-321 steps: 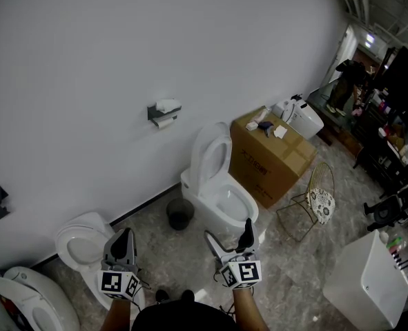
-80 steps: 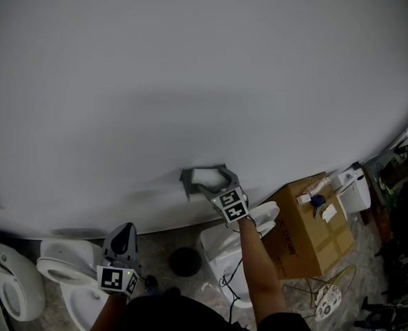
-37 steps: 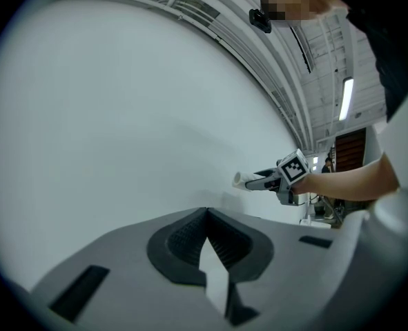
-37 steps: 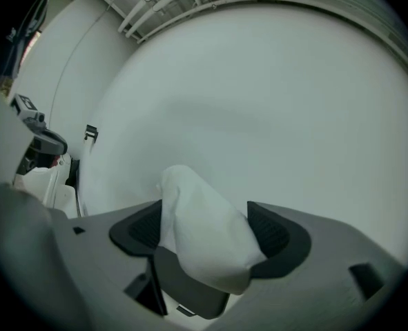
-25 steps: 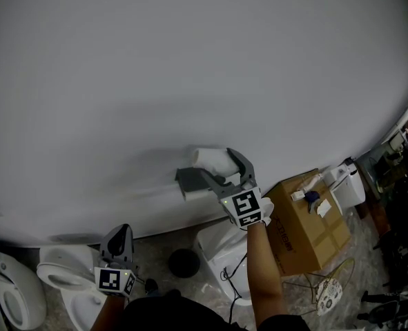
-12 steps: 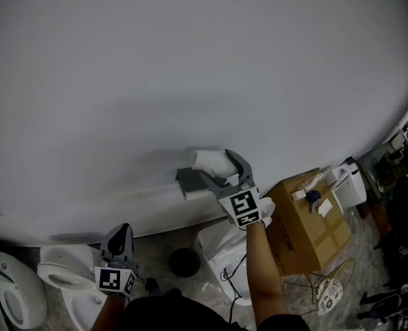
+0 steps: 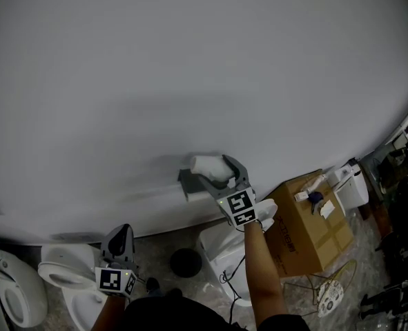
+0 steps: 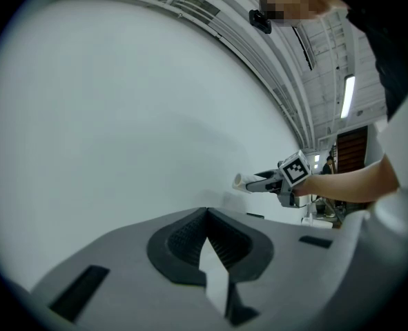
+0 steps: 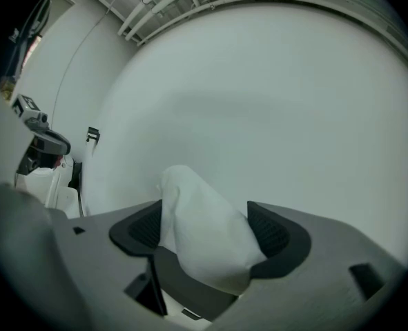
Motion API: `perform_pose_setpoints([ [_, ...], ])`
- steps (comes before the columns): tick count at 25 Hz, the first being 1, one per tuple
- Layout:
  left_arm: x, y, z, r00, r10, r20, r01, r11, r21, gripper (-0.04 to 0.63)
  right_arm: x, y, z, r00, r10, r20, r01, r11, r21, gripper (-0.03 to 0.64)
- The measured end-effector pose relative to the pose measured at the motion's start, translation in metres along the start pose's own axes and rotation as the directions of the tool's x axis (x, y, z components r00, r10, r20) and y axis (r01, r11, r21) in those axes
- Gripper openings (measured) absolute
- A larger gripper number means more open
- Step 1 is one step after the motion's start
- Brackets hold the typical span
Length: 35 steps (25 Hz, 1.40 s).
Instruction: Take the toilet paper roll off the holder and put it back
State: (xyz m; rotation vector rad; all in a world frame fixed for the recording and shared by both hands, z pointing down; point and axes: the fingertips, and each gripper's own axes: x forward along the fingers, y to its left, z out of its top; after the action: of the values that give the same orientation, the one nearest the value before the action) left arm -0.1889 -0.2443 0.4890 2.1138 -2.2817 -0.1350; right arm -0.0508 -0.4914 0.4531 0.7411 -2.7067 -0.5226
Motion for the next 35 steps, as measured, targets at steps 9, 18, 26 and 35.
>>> perform_pose_setpoints([
  [9, 0.000, 0.005, -0.002, 1.000, 0.017, -0.006, -0.017, 1.000, 0.001, 0.003, 0.016, 0.003, -0.038, 0.997, 0.038, -0.066, -0.033, 0.997, 0.072, 0.373],
  [18, 0.001, 0.008, -0.001, 1.000, 0.024, -0.009, -0.024, 1.000, 0.000, 0.003, 0.032, 0.012, -0.072, 0.986, 0.073, -0.147, -0.056, 0.991, 0.120, 0.373],
  [26, 0.001, 0.010, 0.002, 0.999, 0.034, -0.003, -0.034, 0.999, -0.018, 0.003, 0.041, 0.015, -0.099, 0.973, 0.091, -0.213, -0.063, 0.989, 0.133, 0.373],
  [35, 0.002, 0.012, -0.001, 0.999, 0.042, -0.012, -0.042, 0.999, -0.021, 0.003, 0.049, 0.019, -0.123, 0.952, 0.108, -0.288, -0.074, 0.989, 0.127, 0.374],
])
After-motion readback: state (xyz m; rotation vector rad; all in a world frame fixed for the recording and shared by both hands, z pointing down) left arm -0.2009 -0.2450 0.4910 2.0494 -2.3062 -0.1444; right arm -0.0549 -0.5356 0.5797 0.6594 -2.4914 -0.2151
